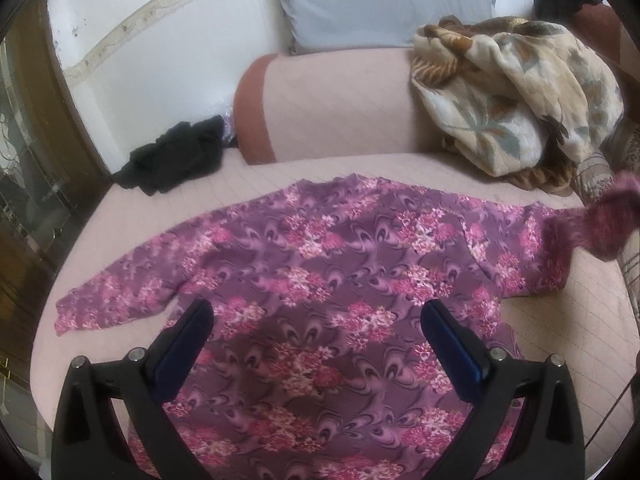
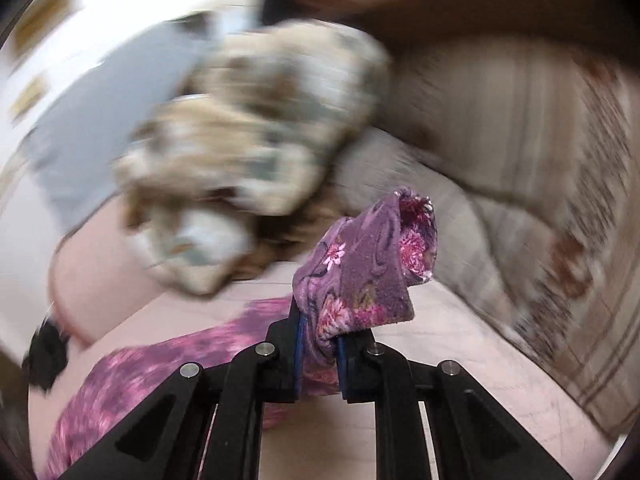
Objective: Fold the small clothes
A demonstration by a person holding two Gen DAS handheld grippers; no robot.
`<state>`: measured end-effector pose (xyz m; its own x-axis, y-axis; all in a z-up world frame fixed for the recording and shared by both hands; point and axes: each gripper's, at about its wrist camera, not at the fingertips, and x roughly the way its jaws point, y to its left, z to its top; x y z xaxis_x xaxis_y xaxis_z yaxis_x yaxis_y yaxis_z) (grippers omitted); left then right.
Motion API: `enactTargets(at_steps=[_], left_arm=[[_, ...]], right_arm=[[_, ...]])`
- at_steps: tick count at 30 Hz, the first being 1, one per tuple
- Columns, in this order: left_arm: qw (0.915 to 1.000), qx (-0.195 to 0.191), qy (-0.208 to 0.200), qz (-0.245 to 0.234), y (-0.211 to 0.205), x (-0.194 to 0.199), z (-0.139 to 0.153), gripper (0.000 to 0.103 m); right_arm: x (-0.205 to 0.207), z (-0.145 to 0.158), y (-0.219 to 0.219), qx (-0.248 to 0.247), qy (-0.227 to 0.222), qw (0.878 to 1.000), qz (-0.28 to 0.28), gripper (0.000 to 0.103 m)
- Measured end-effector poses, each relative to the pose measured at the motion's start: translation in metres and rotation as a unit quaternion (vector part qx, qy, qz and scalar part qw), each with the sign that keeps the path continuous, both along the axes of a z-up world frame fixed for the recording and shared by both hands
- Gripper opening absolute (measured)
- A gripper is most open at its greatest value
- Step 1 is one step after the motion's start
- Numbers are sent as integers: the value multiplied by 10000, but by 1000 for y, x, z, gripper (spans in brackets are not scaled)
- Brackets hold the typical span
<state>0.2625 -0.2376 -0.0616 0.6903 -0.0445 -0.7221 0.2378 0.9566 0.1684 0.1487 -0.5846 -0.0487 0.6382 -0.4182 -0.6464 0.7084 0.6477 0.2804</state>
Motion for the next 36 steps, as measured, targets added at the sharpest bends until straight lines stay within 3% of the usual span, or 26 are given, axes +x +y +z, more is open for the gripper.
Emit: enactTargets(at_steps=[4,9,12,18,22,24,25,26,27,28,29,32,34,36], left_arm=[[10000,1,-49,61,7,0,6,103],[9997,-27,1,234,29,3,7,103],[9991,-79,31,408,48,6,5,103],[9977,-164,162,642,78,13,-2,103],[9939,-508,432,874,120,22,-10,103],[9904,-706,635,1004,142,30,-18,103],[9891,-773,709,1029,148,35,-22,103],[9873,-874,813,1050,156,41,-26,103],[9858,-968,875,1059,160,45,-28,103],[9837,-1118,945,1042,163,49,-31,103],[9824,-1229,993,998,163,52,-34,103],[9802,-1400,1185,740,151,60,-45,103],[9806,-1379,1308,489,135,64,-55,103],[9794,-1309,1515,256,114,69,-68,103]], right_arm=[[28,18,66,-62,-409,9894,1394,14],[61,18,144,170,-674,9559,2854,14],[78,4,171,430,-639,9390,3353,14],[99,-38,219,739,-150,9162,3936,14],[105,-55,236,984,9,9034,4172,15],[103,-57,253,1024,-3,8953,4335,20],[100,-58,261,1069,24,8920,4392,29],[102,-64,269,1212,103,8833,4527,47],[104,-72,278,1395,281,8708,4707,58],[103,-79,285,1534,488,8594,4853,65],[105,-87,290,1626,708,8523,4921,65],[103,-87,274,1780,868,8550,4793,68],[101,-79,244,1833,689,8755,4419,79],[97,-79,193,2096,435,9027,3732,80]])
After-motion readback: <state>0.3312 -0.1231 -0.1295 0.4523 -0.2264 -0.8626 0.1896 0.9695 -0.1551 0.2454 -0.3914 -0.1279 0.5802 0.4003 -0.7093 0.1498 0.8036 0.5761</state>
